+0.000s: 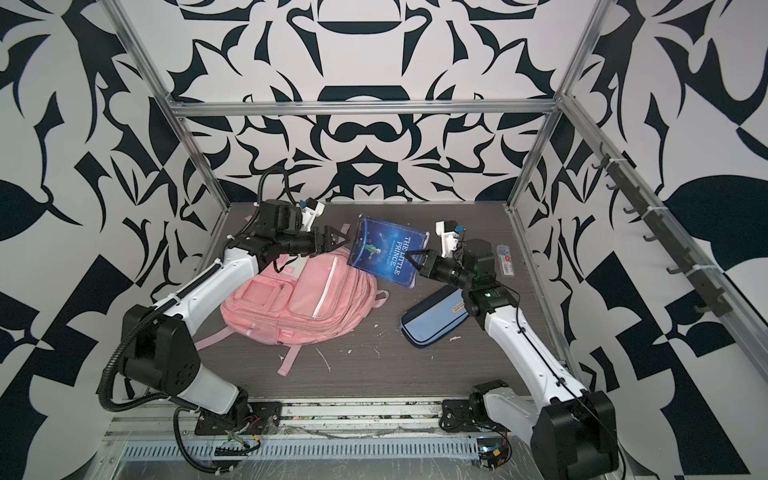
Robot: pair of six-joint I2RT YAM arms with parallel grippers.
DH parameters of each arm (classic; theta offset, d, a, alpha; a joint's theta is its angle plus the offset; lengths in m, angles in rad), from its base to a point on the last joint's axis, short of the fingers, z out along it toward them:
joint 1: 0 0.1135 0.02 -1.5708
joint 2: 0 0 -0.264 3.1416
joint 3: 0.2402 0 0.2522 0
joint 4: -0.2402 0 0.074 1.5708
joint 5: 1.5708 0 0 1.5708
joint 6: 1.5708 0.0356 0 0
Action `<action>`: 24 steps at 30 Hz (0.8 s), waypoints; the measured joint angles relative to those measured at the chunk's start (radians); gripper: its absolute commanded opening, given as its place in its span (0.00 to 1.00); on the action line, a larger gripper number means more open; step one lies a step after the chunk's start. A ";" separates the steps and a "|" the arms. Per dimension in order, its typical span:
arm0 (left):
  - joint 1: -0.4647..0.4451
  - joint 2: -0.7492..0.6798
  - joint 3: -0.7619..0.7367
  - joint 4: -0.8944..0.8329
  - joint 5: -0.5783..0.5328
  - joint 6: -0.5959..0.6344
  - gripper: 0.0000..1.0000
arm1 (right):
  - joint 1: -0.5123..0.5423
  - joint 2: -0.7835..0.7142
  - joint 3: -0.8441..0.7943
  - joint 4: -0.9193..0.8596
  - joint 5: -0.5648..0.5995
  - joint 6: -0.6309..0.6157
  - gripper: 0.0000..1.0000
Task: Pack the student bag
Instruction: 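Lower the book into the backpack with the right gripper while the left holds the backpack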
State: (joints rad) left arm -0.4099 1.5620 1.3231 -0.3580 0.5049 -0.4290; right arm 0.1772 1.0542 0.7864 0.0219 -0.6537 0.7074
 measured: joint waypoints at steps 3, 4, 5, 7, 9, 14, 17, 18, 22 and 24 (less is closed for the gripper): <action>-0.093 0.012 0.048 -0.138 -0.187 0.068 0.78 | -0.068 -0.045 0.017 -0.129 0.039 -0.060 0.00; -0.125 0.024 0.057 -0.177 -0.242 0.082 0.76 | -0.090 -0.061 0.018 -0.159 0.047 -0.075 0.00; -0.156 0.042 0.068 -0.215 -0.293 0.093 0.74 | -0.111 -0.074 0.019 -0.188 0.056 -0.088 0.00; -0.211 0.095 0.089 -0.279 -0.382 0.108 0.69 | -0.140 -0.090 0.019 -0.232 0.076 -0.109 0.00; -0.250 0.163 0.111 -0.337 -0.459 0.107 0.65 | -0.148 -0.094 0.019 -0.270 0.089 -0.125 0.00; -0.266 0.268 0.113 -0.412 -0.603 0.081 0.53 | -0.147 -0.097 0.019 -0.331 0.093 -0.143 0.00; -0.272 0.286 0.113 -0.430 -0.668 0.082 0.51 | -0.147 -0.105 0.019 -0.349 0.093 -0.148 0.00; -0.274 0.291 0.113 -0.432 -0.685 0.085 0.49 | -0.147 -0.108 0.019 -0.354 0.093 -0.151 0.00; -0.292 0.313 0.113 -0.432 -0.746 0.095 0.37 | -0.147 -0.121 0.019 -0.364 0.095 -0.155 0.00; -0.300 0.317 0.113 -0.432 -0.772 0.107 0.25 | -0.147 -0.124 0.019 -0.363 0.095 -0.155 0.00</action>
State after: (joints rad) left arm -0.7097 1.8793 1.4357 -0.7898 -0.2672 -0.3222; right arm 0.0299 0.9298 0.8051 -0.3412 -0.5587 0.5526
